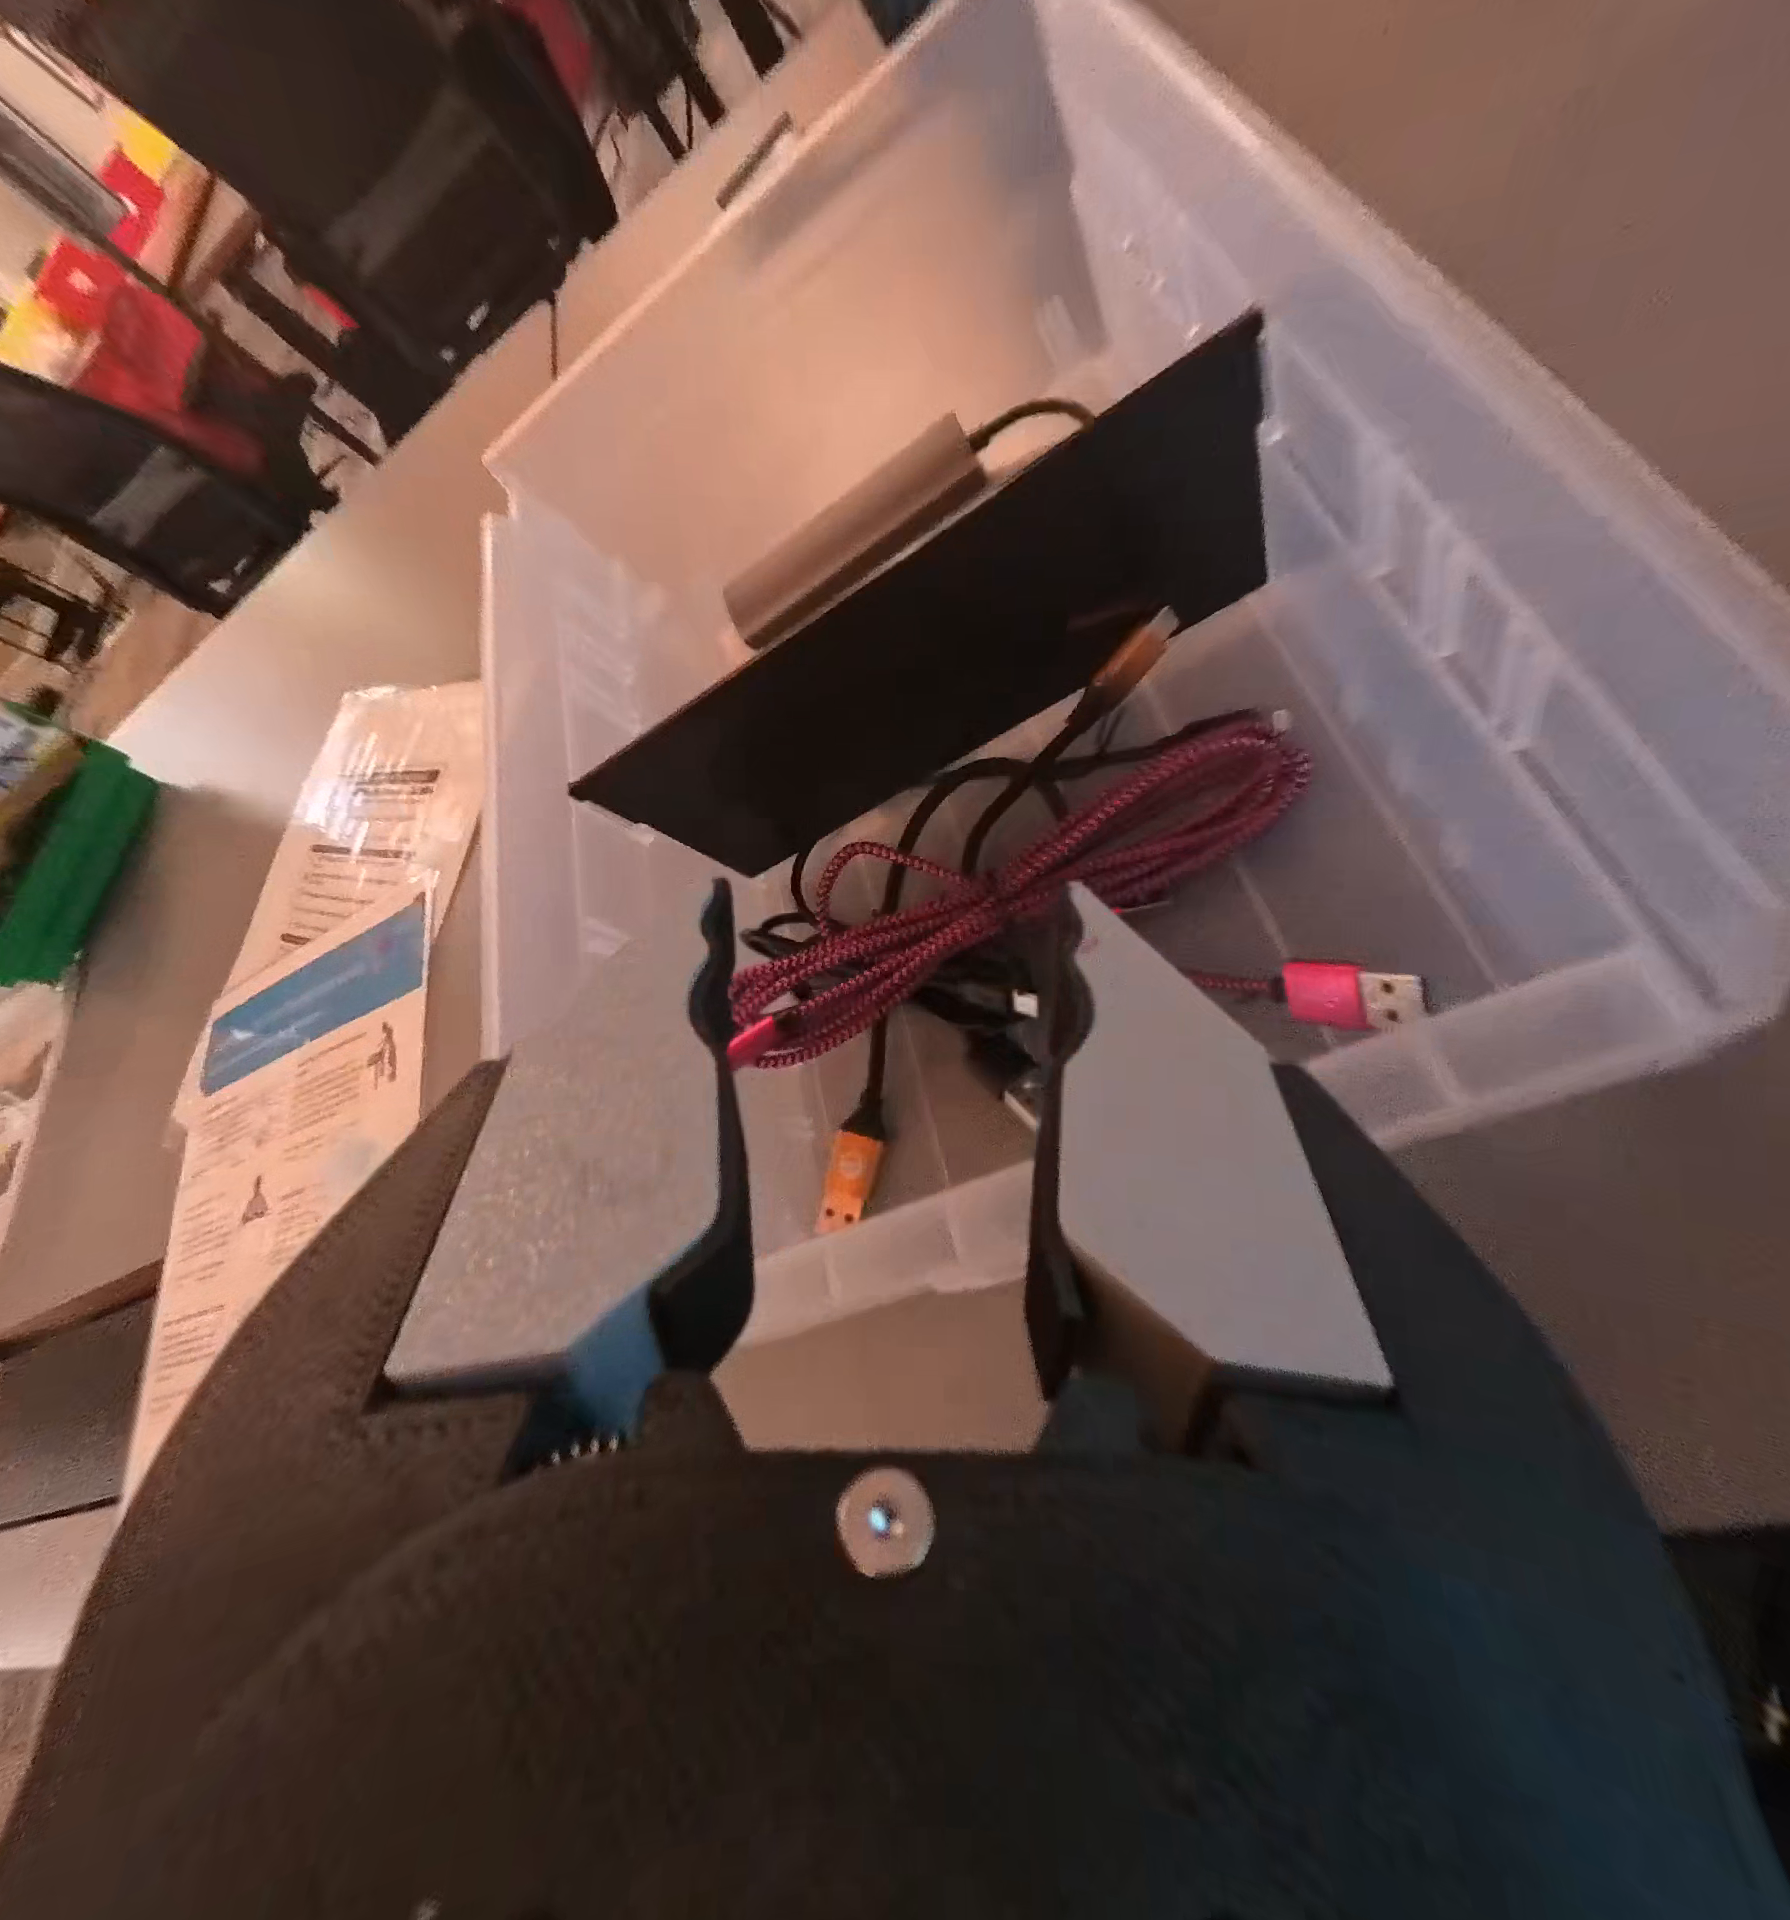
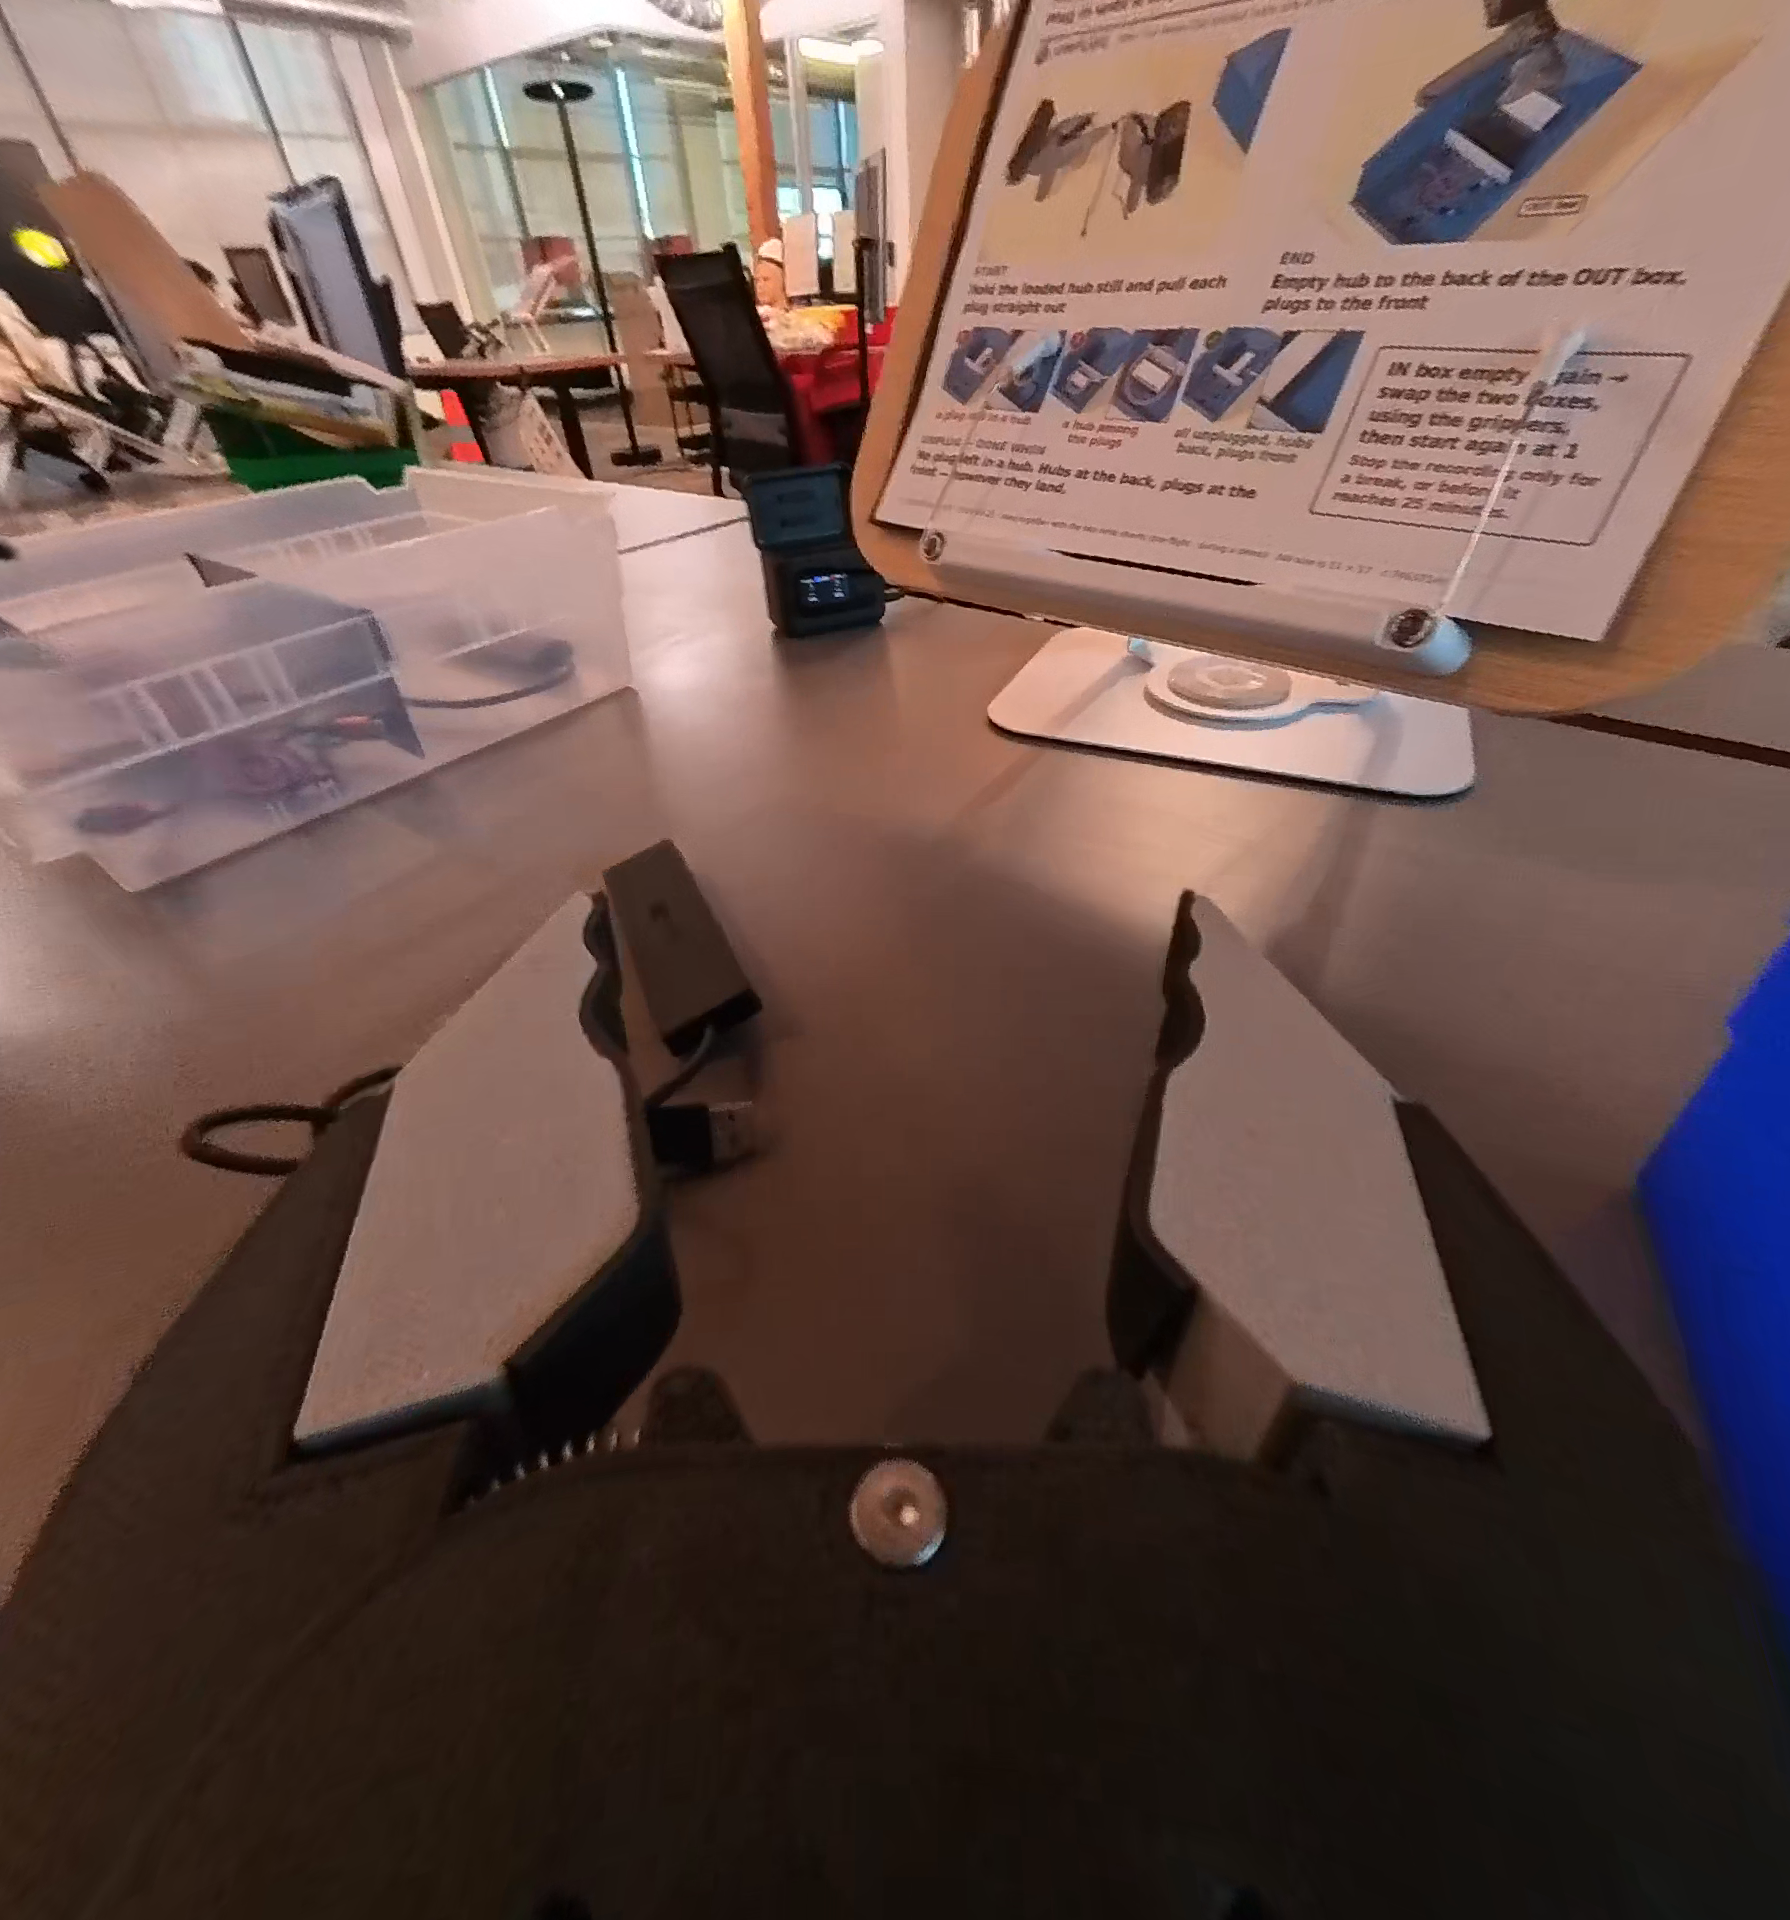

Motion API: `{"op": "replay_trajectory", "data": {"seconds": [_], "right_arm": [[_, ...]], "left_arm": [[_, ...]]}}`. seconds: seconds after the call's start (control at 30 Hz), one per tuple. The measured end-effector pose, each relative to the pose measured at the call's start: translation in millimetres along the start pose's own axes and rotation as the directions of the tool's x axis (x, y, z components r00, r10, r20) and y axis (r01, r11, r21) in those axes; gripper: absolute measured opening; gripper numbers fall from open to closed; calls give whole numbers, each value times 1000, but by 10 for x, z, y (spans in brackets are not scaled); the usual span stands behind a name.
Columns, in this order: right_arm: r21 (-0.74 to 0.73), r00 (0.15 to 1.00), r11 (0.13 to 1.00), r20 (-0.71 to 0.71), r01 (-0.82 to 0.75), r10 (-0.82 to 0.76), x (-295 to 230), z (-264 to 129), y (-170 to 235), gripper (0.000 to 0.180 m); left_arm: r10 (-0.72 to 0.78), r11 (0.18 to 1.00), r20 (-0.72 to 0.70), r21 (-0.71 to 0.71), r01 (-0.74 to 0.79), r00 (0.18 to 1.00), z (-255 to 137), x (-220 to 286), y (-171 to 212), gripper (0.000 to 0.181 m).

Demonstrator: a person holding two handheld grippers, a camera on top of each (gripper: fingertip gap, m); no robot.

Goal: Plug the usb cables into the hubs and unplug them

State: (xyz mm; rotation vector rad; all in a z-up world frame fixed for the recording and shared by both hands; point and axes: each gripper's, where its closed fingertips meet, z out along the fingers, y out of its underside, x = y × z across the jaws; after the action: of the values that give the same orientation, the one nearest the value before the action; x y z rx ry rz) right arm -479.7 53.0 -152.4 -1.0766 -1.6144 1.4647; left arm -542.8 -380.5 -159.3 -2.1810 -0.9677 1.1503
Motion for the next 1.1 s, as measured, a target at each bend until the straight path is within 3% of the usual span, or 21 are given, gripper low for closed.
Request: {"op": "replay_trajectory", "data": {"seconds": [0.13, 0.27, 0.5, 0.63, 0.67, 0.9, 1.0, 1.1], "right_arm": [[-22, 993, 997, -90, 76, -77, 72, -141, 39, 102], [-18, 991, 996, -106, 85, -86, 71, -228, 44, 98], [-18, 995, 999, -91, 41, -42, 100, -233, 51, 95], [-40, 994, 998, -91, 53, -56, 89, -209, 75, 93], [-43, 994, 998, -91, 53, -57, 90, -205, 79, 93], [-8, 993, 998, -100, 59, -59, 93, -243, 35, 89], [-8, 993, 998, -100, 68, -69, 83, -245, 34, 87], [-15, 993, 998, -99, 68, -69, 83, -237, 43, 88]], "left_arm": [[-30, 999, -72, -22, 28, 997, 187, 42, -25, 57], [77, 994, -174, -58, -88, 982, 291, 176, -53, 47], [380, 884, -432, -91, -459, 818, 447, 252, 106, 32], [437, 790, -562, -133, -598, 702, 555, 418, 358, 35], [436, 793, -575, -118, -598, 692, 564, 462, 338, 27], [391, 791, -543, -214, -573, 743, 533, 226, 136, 15], [375, 867, -424, -153, -473, 824, 378, -63, -292, 14], [304, 951, -227, 18, -309, 925, 69, -462, -942, 14]]}}
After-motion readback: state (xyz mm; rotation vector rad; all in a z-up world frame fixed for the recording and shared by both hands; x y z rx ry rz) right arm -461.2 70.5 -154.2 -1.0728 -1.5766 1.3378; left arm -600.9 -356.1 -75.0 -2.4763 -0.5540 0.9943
